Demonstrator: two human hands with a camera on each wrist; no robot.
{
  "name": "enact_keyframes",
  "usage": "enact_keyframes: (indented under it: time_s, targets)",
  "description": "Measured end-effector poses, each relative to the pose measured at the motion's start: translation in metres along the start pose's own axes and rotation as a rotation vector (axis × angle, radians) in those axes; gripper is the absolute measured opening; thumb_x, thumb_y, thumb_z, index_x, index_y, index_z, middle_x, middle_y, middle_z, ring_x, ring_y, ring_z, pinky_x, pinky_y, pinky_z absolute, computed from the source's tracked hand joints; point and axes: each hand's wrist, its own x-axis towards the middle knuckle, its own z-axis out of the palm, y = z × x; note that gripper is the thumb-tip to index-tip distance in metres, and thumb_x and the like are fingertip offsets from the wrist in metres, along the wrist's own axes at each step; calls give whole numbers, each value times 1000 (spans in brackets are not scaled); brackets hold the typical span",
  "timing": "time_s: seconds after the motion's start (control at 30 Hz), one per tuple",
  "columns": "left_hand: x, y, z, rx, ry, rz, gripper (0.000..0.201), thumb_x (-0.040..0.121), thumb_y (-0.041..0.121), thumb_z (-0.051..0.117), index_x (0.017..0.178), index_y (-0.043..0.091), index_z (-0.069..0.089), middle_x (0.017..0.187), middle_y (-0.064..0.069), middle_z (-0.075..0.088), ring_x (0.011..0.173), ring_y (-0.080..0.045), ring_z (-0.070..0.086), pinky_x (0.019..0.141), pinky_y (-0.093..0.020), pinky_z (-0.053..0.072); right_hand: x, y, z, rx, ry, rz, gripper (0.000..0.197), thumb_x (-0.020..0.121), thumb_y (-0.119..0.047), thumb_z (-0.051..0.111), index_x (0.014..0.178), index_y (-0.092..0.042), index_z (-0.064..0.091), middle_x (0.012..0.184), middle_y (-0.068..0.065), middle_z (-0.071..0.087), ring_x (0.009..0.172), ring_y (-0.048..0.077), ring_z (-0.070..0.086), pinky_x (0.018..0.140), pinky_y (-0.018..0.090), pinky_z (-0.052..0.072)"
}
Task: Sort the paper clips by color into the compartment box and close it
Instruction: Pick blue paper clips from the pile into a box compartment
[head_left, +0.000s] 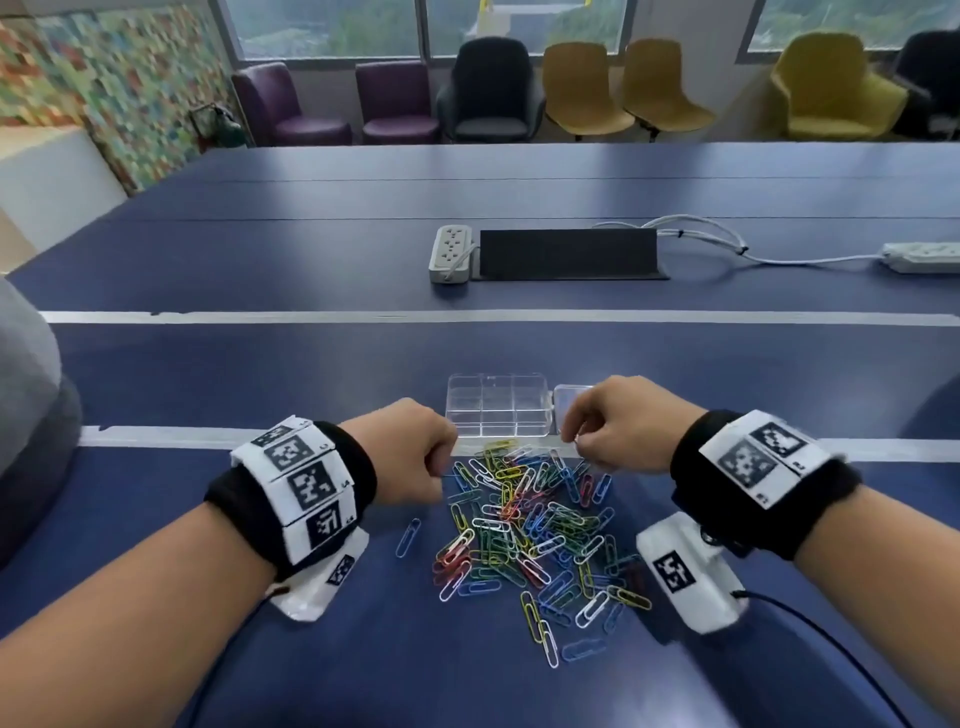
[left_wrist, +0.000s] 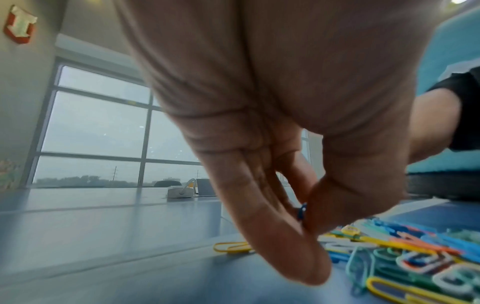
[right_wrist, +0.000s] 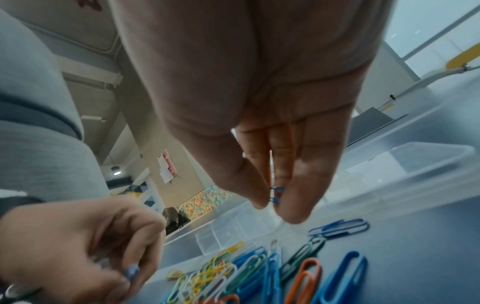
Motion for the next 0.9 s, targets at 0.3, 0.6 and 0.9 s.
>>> enact_keyframes:
  time_s: [0.3, 0.6, 0.9]
  targets:
    - [-13, -8, -9, -13, -118, -80, 35, 80, 5, 44, 97, 30, 61, 64, 10, 53, 71, -14, 54, 69, -23, 48, 5, -14, 19, -235, -68, -7, 21, 77, -19, 72, 98, -16, 72, 99, 2, 72, 84, 17, 63, 77, 25, 54]
    - [-18, 6, 11, 209, -194, -159, 32, 72, 34, 72, 94, 11, 66, 99, -4, 68, 92, -23, 61, 65, -24, 40, 7, -13, 8, -96, -54, -33, 16, 83, -18, 58, 87, -27, 71, 67, -14, 59, 71, 9, 58, 64, 17, 47]
    - [-20, 1, 14, 153, -109, -86, 25, 77, 11, 54, 97, 21, 64, 79, 11, 55, 88, -16, 54, 69, -18, 33, 17, -25, 13, -47, -110, -89, 27, 87, -14, 48, 96, -22, 72, 62, -17, 53, 53, -5, 46, 51, 11, 35]
